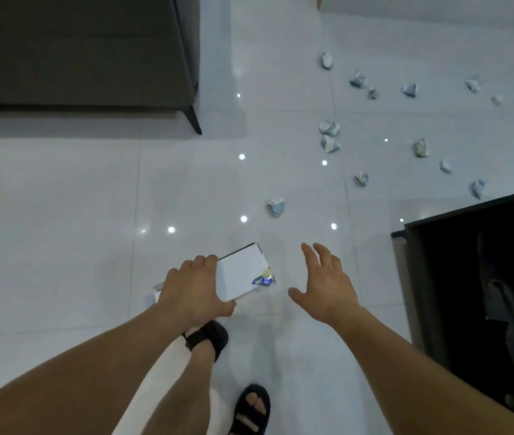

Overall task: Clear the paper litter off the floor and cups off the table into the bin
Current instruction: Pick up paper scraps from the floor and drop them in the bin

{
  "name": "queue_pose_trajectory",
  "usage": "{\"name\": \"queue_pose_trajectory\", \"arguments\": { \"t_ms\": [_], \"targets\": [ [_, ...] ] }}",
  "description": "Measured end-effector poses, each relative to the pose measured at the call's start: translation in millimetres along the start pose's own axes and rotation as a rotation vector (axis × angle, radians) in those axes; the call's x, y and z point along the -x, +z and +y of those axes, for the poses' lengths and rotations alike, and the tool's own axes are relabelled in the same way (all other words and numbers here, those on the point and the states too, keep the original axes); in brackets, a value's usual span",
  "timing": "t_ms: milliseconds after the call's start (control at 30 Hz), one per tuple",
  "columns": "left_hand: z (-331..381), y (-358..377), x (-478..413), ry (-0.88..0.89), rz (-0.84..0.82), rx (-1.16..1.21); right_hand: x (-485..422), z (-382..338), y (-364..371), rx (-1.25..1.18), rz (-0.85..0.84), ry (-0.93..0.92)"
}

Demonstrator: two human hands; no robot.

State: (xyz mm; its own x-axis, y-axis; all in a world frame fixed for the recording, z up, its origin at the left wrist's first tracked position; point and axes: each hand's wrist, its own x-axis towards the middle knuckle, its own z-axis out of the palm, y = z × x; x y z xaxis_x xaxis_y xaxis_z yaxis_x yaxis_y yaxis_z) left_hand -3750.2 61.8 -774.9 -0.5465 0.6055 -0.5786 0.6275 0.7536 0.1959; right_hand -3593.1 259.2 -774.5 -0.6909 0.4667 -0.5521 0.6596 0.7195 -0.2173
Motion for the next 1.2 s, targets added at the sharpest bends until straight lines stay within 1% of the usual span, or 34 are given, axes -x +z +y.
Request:
{"name": "queue_pose_trajectory", "arguments": {
  "t_ms": [100,167,333,500,600,733,800,900,1000,1100,1200],
  "targets": [
    [-9,-17,-49,-0.040,-0.021,0.035,-48,-8,-11,-0.053,0.000,0.071],
    [-15,-26,-90,-0.020,-0.014,0.034,-86,-10,-15,-0.074,0.004,0.114],
    [-28,-34,-177,-0.013,-0.005,0.052,-179,-6,-10,-0.054,0.022,0.147],
    [-40,-2,-258,-0.020,-0.001,0.034,-262,14,32,0.021,-0.041,0.094],
    [-49,29,-308,-0.026,0.031,0.029,-319,32,66,0.050,-0.042,0.044],
    [-66,69,-364,-0.022,0.062,-0.009,-379,49,114,0.076,-0.051,0.020],
    [-73,84,-385,-0.023,0.070,-0.021,-401,53,136,0.091,-0.088,0.020],
    [-83,100,-399,-0.044,0.055,-0.008,-417,51,159,0.143,-0.123,0.008],
    [-84,95,-390,-0.083,0.038,-0.013,-413,42,152,0.179,-0.100,-0.013],
    [-79,61,-359,-0.101,0.036,-0.015,-391,26,107,0.173,-0.080,-0.052],
    [-69,3,-315,-0.123,0.036,-0.008,-354,0,39,0.202,-0.059,-0.101]
  ]
}}
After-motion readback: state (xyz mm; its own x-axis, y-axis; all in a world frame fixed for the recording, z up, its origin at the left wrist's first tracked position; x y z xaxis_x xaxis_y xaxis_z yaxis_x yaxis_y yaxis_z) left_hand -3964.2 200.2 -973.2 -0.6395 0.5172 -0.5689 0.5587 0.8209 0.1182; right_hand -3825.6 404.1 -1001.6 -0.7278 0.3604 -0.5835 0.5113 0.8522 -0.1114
